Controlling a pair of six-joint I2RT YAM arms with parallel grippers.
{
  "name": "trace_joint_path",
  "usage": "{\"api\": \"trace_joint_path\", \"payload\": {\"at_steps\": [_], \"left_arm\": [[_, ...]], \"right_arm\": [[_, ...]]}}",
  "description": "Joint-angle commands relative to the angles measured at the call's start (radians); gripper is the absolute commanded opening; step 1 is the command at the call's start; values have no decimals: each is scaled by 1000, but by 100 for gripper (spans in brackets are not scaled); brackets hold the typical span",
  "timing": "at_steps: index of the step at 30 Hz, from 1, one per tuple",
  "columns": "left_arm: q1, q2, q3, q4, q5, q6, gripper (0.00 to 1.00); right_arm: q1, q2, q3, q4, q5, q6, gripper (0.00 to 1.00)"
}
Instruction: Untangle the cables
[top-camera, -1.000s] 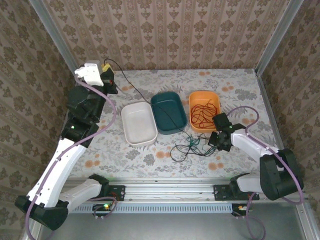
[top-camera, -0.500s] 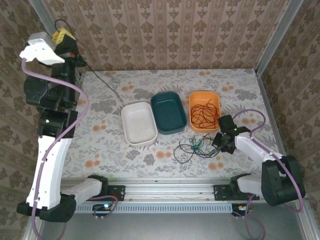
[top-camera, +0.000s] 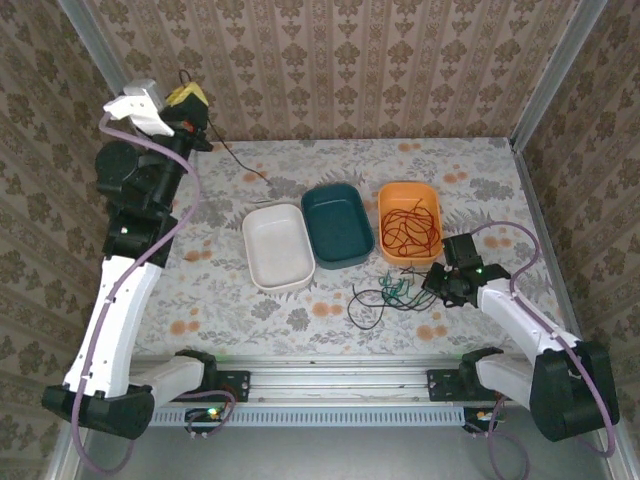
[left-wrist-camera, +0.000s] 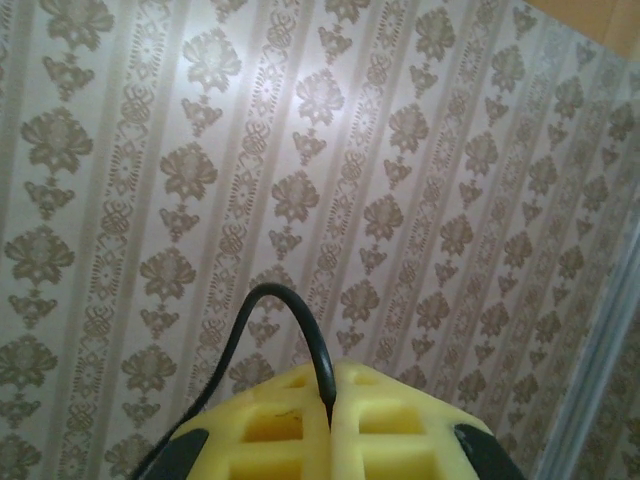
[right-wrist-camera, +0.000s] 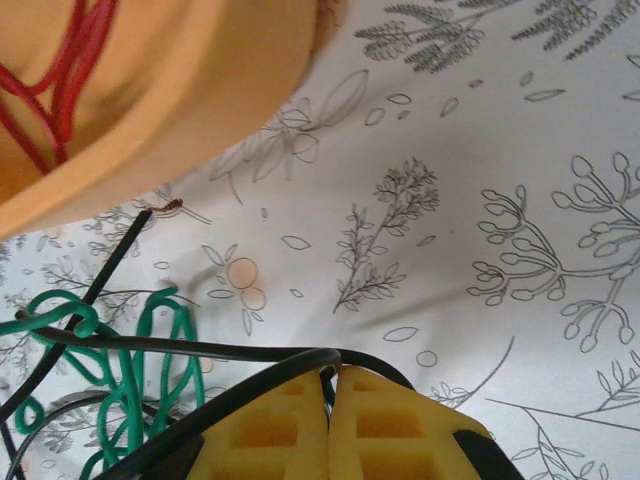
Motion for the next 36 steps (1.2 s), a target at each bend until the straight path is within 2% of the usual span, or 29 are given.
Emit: {"api": "trace_joint_path", "payload": {"at_steps": [1, 6, 12, 16, 24, 30, 36], "left_arm": [[4, -39, -37, 142, 85, -15, 0], [-14, -24, -68, 166, 135, -55, 0], [-91, 12, -97, 162, 142, -54, 0], [-123, -1, -151, 163, 113, -52, 0], [-128, -100, -337, 78, 38, -97, 0], [-134, -172, -480, 31, 1, -188, 0], [-164, -168, -573, -54, -50, -243, 0]], "right_arm": [[-3, -22, -18, 11, -24, -15, 0], [-3, -27, -22, -2, -3, -15, 0], [-3, -25, -15, -5, 6, -15, 0], [-3, -28, -10, -10, 4, -18, 0], [-3, -32, -6, -19, -1, -32, 0], [-3, -21, 8, -19, 0, -44, 0], [-3, -3, 19, -8, -9, -47, 0]]}}
